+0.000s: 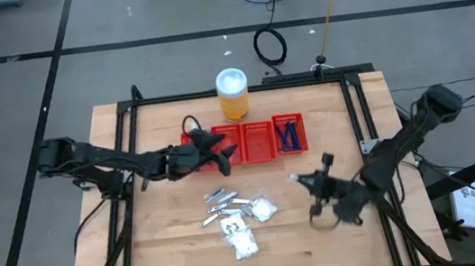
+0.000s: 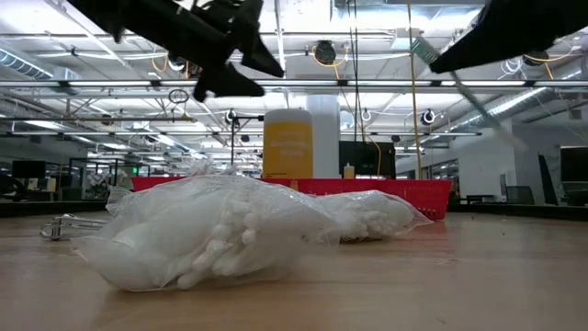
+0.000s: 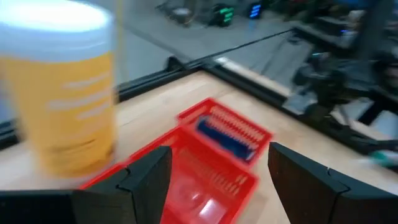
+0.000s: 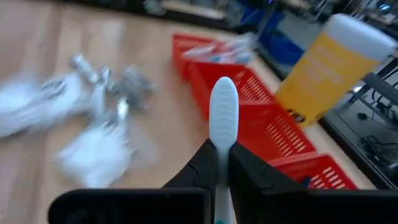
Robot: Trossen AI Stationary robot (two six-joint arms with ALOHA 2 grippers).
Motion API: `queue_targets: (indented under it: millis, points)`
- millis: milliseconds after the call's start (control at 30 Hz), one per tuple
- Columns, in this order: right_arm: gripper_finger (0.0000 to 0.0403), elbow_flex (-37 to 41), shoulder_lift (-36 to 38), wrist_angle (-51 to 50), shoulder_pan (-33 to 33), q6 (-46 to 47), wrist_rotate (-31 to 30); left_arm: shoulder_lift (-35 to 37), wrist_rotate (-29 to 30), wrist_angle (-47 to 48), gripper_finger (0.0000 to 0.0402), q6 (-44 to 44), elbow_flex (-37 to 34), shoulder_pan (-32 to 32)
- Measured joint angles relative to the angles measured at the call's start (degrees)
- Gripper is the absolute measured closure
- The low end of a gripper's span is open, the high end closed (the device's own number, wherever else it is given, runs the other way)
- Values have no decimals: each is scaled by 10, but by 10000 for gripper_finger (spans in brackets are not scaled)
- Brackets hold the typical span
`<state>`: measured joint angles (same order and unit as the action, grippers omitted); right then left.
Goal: Pick & Place Travel size toiletries
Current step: Put the green toothbrush in the left red basket
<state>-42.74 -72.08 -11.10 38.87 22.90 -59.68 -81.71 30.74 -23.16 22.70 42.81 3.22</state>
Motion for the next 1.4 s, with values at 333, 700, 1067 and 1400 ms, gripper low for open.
queue_targets:
  millis: [333,700,1067,1400]
  points:
    - [390,283,179,546,-105,-280,158,-182,-142,-291,140,-161,7,-3]
    - [390,336,194,659,-180,-289,330,-334,-208,-296,139,-188,161,15]
    - [390,336,194,671,-187,-266,363,-418,-259,-287,140,-214,296,28]
    - [390,336,193,700,-187,-251,405,-450,-258,-290,140,-217,338,29]
